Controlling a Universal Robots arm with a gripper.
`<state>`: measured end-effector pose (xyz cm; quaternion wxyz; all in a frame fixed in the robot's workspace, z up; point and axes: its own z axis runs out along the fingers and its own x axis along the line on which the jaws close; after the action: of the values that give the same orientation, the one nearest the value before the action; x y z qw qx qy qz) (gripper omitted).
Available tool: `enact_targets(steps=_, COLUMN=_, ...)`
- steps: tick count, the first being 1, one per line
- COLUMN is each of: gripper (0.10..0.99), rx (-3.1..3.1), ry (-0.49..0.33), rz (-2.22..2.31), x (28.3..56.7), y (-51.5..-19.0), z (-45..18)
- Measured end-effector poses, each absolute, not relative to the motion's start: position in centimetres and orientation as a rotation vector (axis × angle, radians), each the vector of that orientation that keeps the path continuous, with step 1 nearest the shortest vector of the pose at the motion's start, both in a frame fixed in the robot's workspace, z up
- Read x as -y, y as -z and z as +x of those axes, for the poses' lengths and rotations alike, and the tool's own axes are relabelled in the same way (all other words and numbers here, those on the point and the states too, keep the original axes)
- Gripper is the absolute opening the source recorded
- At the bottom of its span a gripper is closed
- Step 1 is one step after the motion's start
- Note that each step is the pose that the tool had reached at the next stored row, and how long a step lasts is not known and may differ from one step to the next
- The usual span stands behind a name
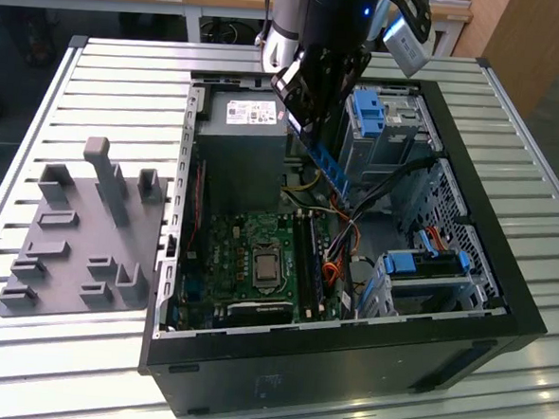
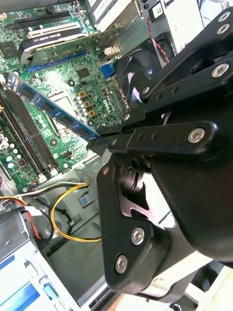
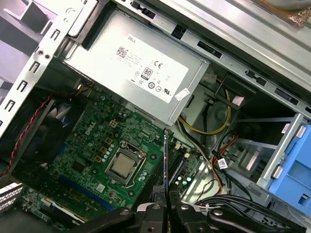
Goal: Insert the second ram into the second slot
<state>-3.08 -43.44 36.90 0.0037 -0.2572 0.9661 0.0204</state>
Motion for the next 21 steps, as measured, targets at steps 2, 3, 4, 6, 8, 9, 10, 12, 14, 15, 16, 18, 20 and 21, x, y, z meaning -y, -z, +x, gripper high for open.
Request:
enact_targets(steps=2, gripper=0.137, rx=-3.03, ry=-0.064, rz=-0.797, x=43.44, y=-36.9, z=-3.08)
enact_targets(steps=3, gripper=0.137, rx=-3.032, ry=-0.064, rz=-0.793, x=43.44, y=-36.9, z=-3.08)
enact_targets(steps=4, gripper=0.137, rx=-3.033, ry=-0.064, rz=-0.788, x=43.44, y=-36.9, z=-3.08)
enact_targets(steps=6, gripper=0.137, rx=-3.038, ry=-0.064, rz=-0.768, x=43.44, y=-36.9, z=-3.08)
enact_targets(steps=8, gripper=0.137, rx=-3.043, ry=-0.064, rz=-0.744, x=43.44, y=-36.89, z=-3.08)
enact_targets(steps=9, gripper=0.137, rx=-3.046, ry=-0.063, rz=-0.732, x=43.44, y=-36.89, z=-3.08)
enact_targets(steps=10, gripper=0.137, rx=-3.049, ry=-0.063, rz=-0.718, x=43.44, y=-36.89, z=-3.08)
enact_targets(steps=12, gripper=0.137, rx=-3.055, ry=-0.063, rz=-0.689, x=43.45, y=-36.88, z=-3.08)
enact_targets(steps=14, gripper=0.137, rx=-3.062, ry=-0.063, rz=-0.656, x=43.44, y=-36.87, z=-3.08)
enact_targets(steps=15, gripper=0.137, rx=-3.065, ry=-0.063, rz=-0.644, x=43.44, y=-36.87, z=-3.08)
enact_targets(steps=16, gripper=0.137, rx=-3.067, ry=-0.063, rz=-0.631, x=43.44, y=-36.87, z=-3.08)
enact_targets(steps=18, gripper=0.137, rx=-3.071, ry=-0.063, rz=-0.612, x=43.44, y=-36.86, z=-3.08)
enact_targets(steps=20, gripper=0.137, rx=-3.074, ry=-0.063, rz=-0.593, x=43.44, y=-36.86, z=-3.08)
enact_targets(steps=21, gripper=0.137, rx=-3.076, ry=-0.063, rz=-0.582, x=43.44, y=-36.86, z=-3.08)
